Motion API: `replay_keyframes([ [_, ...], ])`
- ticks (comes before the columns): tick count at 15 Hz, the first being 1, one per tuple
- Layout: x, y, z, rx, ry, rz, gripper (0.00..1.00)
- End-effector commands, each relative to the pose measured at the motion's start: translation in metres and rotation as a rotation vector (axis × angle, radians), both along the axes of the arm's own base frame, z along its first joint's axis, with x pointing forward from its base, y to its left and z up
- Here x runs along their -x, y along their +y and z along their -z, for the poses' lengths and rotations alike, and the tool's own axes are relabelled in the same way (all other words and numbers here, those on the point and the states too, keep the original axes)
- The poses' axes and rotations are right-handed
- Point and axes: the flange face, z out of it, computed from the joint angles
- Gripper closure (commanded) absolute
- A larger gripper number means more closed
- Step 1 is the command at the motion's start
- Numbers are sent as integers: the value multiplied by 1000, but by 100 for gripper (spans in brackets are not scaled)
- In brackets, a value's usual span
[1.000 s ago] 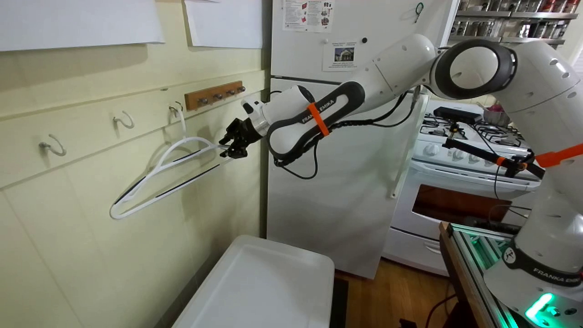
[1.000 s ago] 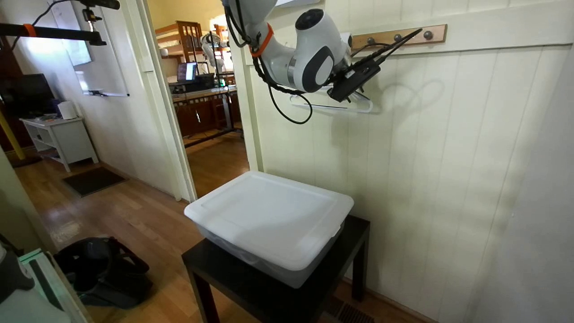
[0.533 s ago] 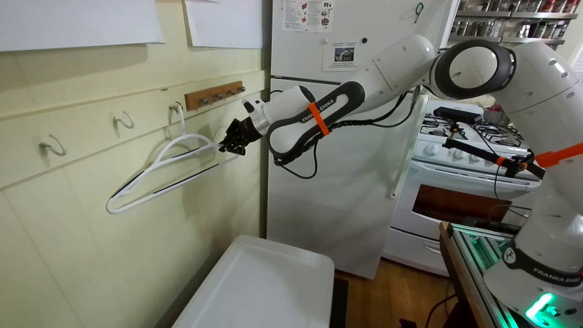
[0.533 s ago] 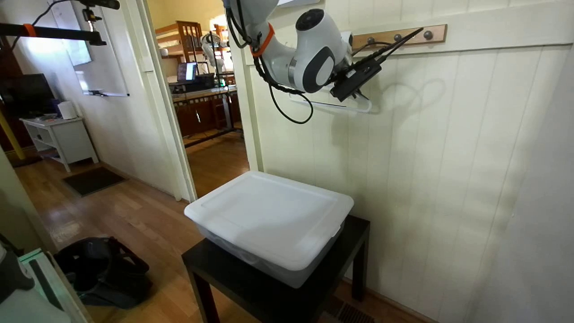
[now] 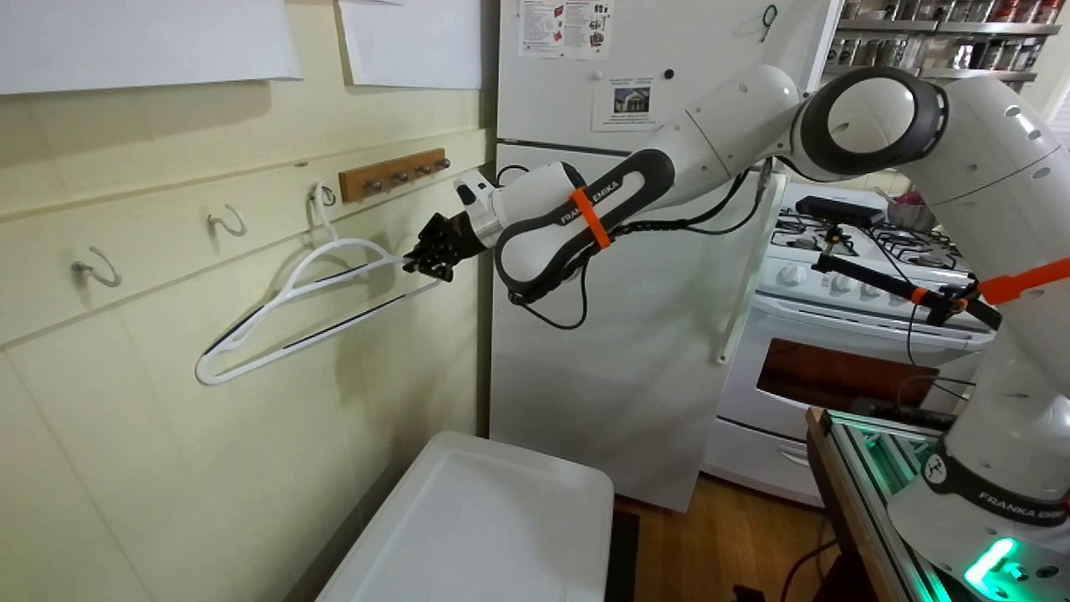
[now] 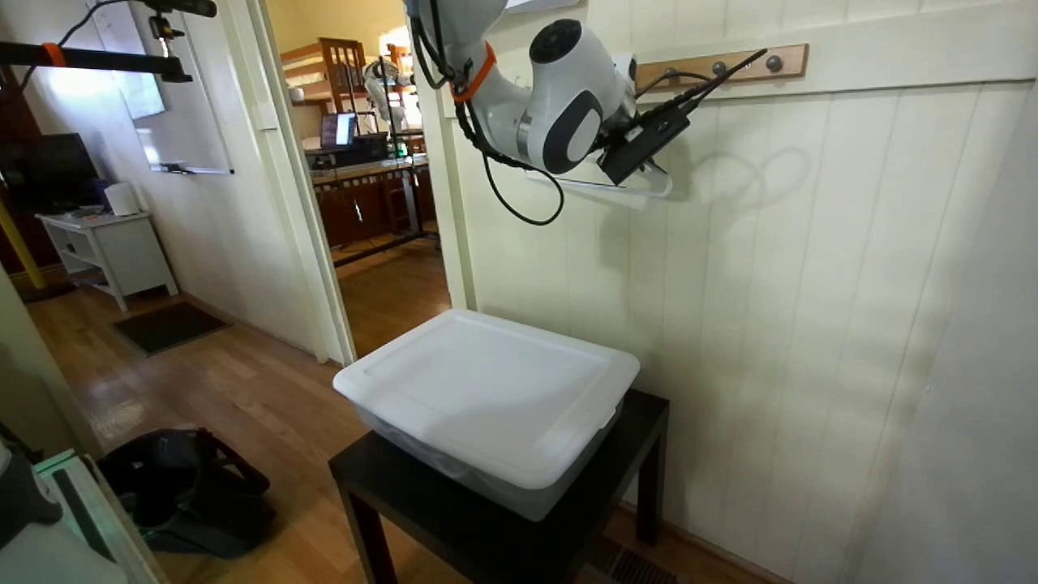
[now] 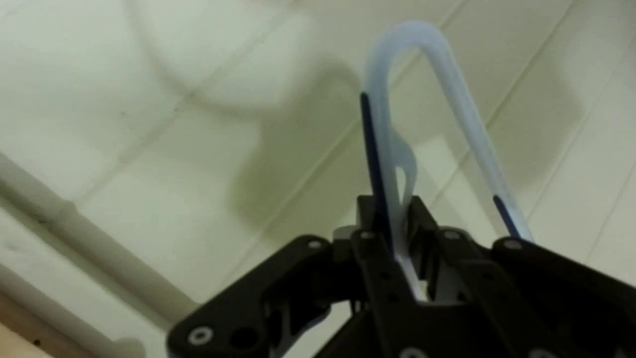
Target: Move the hanger from the hook on the left to the hook on the right
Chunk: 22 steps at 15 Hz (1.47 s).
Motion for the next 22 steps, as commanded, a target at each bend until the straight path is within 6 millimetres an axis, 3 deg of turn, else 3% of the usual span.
replay_keyframes([
  [1, 20, 1, -15, 6, -75, 4, 96],
  [6, 43, 1, -16, 24, -91, 11, 96],
  [22, 89, -45, -23, 62, -9, 78, 96],
])
